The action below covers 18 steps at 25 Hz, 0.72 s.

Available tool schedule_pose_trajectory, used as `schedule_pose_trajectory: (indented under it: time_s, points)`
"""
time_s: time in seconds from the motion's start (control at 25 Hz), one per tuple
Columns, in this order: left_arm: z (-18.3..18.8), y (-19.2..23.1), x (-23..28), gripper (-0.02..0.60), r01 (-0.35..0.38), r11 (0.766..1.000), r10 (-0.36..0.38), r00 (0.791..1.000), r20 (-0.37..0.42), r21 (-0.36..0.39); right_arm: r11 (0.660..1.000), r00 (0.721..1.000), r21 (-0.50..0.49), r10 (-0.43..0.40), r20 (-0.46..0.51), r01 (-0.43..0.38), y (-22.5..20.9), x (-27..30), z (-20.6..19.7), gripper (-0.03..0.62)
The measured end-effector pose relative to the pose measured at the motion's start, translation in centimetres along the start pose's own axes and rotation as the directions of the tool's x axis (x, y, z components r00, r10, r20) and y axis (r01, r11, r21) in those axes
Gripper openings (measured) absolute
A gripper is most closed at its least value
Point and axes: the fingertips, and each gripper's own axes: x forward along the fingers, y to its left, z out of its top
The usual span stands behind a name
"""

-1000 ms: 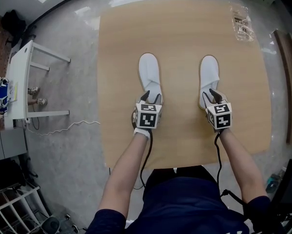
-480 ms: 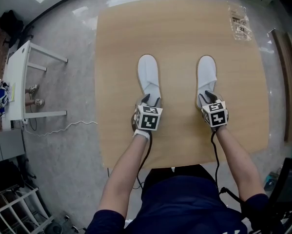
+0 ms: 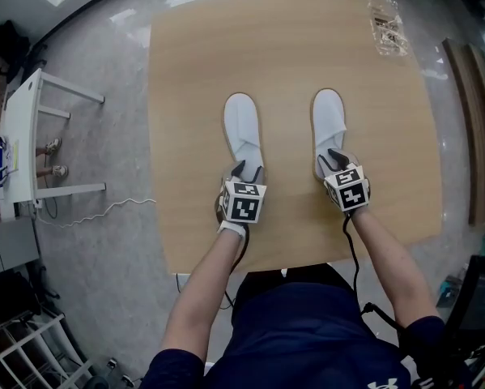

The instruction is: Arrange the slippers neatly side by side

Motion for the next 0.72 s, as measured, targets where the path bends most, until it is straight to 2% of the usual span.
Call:
schedule_pose_trajectory:
  time_s: [0.2,0.4,0.72]
  points:
    - [-1.3,-1.7,-0.6,0.186,0.008,1.000,-0.008,1.000,0.006,-0.016,0.999,0.999,-0.018,0.031,-0.009,-0.032,1.7,-0.4,-0.8,0.126]
    - [-2.7,-4.2,-2.0,0.186,0.038,0.995,-0.039,0.999,-0.012,-0.087,0.997,0.998,-0.040,0.060,-0.024,-0.061,3.6,-1.0,-1.5,0.126]
    - [-4.6,-7.0,-2.9,0.186,0.054,0.995,-0.056,0.998,-0.020,-0.084,0.986,0.992,-0.103,0.125,-0.036,-0.128,6.7,-1.4,-2.3,0.126]
